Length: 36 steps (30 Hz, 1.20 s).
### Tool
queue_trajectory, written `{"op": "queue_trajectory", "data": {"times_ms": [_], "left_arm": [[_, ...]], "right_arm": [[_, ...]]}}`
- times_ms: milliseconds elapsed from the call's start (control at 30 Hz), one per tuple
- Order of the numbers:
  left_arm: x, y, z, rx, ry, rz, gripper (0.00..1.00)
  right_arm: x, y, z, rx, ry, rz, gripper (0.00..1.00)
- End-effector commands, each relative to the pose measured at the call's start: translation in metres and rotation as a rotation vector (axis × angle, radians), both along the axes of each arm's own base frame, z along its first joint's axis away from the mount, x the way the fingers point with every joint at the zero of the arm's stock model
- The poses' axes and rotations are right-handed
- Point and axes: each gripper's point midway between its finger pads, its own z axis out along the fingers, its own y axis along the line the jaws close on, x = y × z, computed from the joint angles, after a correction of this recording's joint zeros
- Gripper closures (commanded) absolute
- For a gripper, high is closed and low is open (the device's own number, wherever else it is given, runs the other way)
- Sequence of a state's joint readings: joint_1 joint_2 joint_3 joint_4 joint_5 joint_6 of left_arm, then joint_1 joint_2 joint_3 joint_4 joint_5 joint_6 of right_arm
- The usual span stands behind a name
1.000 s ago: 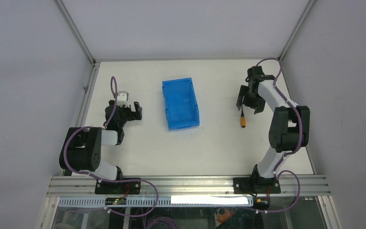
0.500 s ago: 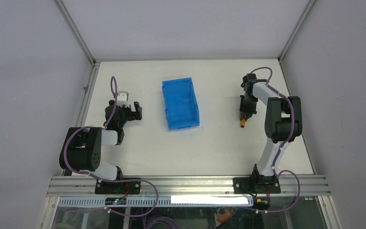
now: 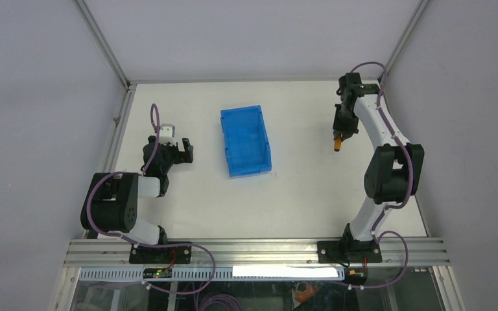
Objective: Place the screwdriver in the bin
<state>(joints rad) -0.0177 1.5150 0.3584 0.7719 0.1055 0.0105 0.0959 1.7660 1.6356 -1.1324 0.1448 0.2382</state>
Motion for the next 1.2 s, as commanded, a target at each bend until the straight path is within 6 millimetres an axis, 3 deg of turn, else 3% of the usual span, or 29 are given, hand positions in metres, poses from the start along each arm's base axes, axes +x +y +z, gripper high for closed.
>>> {"op": "queue_trajectory", "data": {"times_ms": [0, 133, 267, 400, 567, 800, 900, 967, 1100, 1167], "left_arm": [[0.011, 0.001, 0.022, -0.012, -0.081, 0.002, 0.01], [0.011, 0.001, 0.022, -0.012, -0.081, 0.002, 0.01], [0.011, 0.001, 0.022, -0.012, -0.081, 0.002, 0.01], [0.011, 0.001, 0.022, -0.012, -0.081, 0.002, 0.01], [0.011, 0.001, 0.022, -0.012, -0.081, 0.002, 0.01], [0.011, 0.001, 0.022, -0.012, -0.081, 0.002, 0.01], [0.011, 0.001, 0.022, -0.012, -0.081, 0.002, 0.01], [0.011, 0.001, 0.022, -0.012, -0.081, 0.002, 0.01], [0.011, 0.001, 0.022, -0.012, -0.081, 0.002, 0.01], [0.011, 0.001, 0.022, -0.012, -0.081, 0.002, 0.01]], "right_arm": [[0.001, 0.075, 0.066, 0.067, -0.146, 0.127, 1.0], [0.007, 0.17, 0.093, 0.095, -0.231, 0.314, 1.0], [0.009, 0.243, 0.091, 0.088, -0.262, 0.445, 1.0], [0.012, 0.286, 0.06, 0.058, -0.235, 0.51, 1.0], [0.013, 0.307, -0.001, 0.05, -0.159, 0.516, 1.0], [0.004, 0.31, -0.077, 0.044, -0.049, 0.489, 1.0], [0.002, 0.313, -0.092, 0.048, -0.038, 0.483, 0.97], [0.001, 0.313, -0.097, 0.037, -0.034, 0.477, 0.82], [0.005, 0.311, -0.09, 0.02, -0.064, 0.461, 0.63], [0.006, 0.31, -0.083, 0.014, -0.085, 0.459, 0.59]]}}
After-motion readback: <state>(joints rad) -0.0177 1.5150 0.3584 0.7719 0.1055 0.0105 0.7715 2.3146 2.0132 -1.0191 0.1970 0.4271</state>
